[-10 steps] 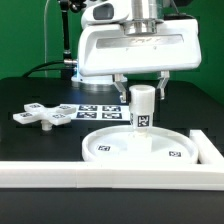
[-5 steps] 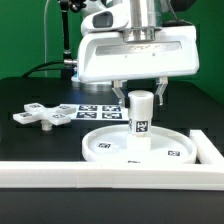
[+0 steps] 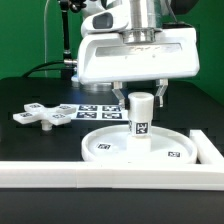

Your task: Assemble round table

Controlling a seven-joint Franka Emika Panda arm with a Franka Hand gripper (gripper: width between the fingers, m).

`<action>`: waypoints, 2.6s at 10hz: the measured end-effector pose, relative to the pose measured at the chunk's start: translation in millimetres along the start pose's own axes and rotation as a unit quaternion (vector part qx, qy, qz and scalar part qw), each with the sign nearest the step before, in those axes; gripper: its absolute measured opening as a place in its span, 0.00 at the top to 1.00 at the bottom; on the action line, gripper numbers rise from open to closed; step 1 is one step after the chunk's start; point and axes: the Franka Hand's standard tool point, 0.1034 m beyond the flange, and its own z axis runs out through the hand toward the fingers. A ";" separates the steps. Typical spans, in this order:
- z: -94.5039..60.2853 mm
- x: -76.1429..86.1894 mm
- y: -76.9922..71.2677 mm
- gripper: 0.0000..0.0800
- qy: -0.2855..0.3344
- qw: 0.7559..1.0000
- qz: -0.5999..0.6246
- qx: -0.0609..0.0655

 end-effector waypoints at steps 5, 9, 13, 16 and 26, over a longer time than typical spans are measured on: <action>-13.4 4.9 -0.6 0.19 -0.004 1.000 -0.001 0.002; -23.5 6.7 -1.9 0.19 -0.027 1.000 0.000 0.011; -16.6 3.6 -9.1 0.19 -0.096 0.995 0.003 0.032; -14.5 0.0 -13.0 0.19 -0.136 0.990 -0.007 0.042; -3.5 -3.5 1.1 0.34 -0.119 0.987 -0.098 0.038</action>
Offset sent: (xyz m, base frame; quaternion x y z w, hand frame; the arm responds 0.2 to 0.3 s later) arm -0.0047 0.0004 0.0179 0.0070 -0.0152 -0.0164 0.9997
